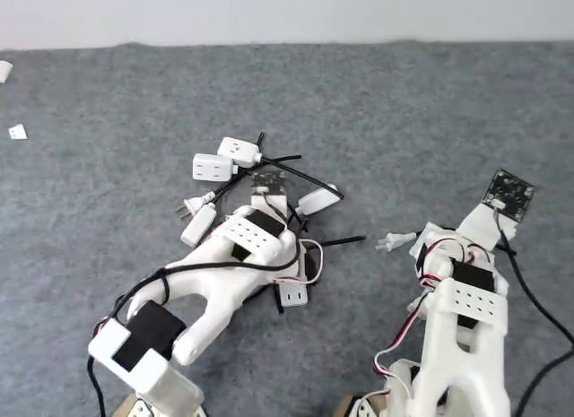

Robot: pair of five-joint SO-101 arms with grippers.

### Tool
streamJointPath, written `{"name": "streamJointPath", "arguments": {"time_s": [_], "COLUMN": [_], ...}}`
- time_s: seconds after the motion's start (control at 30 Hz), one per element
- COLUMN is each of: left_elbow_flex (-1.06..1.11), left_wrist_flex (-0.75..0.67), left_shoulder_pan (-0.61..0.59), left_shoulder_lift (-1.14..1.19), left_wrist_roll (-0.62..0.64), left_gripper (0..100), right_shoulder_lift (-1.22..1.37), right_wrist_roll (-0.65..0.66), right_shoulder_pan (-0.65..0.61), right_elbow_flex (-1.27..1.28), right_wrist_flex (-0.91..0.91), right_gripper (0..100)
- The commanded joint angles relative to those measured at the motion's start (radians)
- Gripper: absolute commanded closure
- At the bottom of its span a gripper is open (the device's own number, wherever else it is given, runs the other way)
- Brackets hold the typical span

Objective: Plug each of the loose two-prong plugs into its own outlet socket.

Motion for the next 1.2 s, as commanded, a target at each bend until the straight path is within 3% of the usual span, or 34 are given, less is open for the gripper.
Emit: {"name": "streamJointPath", "arguments": {"time_s": [0.0, 0.1, 0.23, 0.47, 0.6, 0.77, 0.9, 1.0, 1.17], "left_elbow_flex": [-0.036, -0.038, -0.028, -0.027, 0.027, 0.216, 0.321, 0.298, 0.234], "left_wrist_flex": [0.014, 0.011, 0.023, 0.138, 0.164, -0.017, -0.199, -0.203, -0.195], "left_shoulder_pan": [0.037, 0.037, 0.046, 0.184, 0.207, 0.183, 0.071, 0.006, -0.048], "left_shoulder_lift": [0.02, 0.012, 0.011, 0.002, -0.121, -0.339, -0.402, -0.361, -0.241], "left_wrist_roll": [-0.077, -0.117, -0.126, -0.123, -0.123, -0.121, -0.068, -0.066, -0.061], "left_gripper": [81, 98, 99, 99, 99, 99, 98, 97, 86], "right_shoulder_lift": [-0.022, -0.022, -0.022, -0.022, -0.022, -0.022, -0.022, -0.022, -0.022], "right_wrist_roll": [0.012, 0.012, 0.012, 0.012, 0.014, 0.014, 0.014, 0.014, 0.014], "right_shoulder_pan": [-0.001, -0.005, -0.005, -0.005, -0.007, -0.007, -0.007, -0.007, -0.007], "right_elbow_flex": [-0.011, -0.011, -0.011, -0.009, -0.002, -0.002, -0.002, -0.002, 0.0], "right_wrist_flex": [-0.021, -0.021, -0.021, -0.021, -0.021, -0.021, -0.021, -0.021, -0.021], "right_gripper": [80.5, 80.5, 80.5, 80.5, 80.5, 80.5, 80.5, 80.5, 80.5]}}
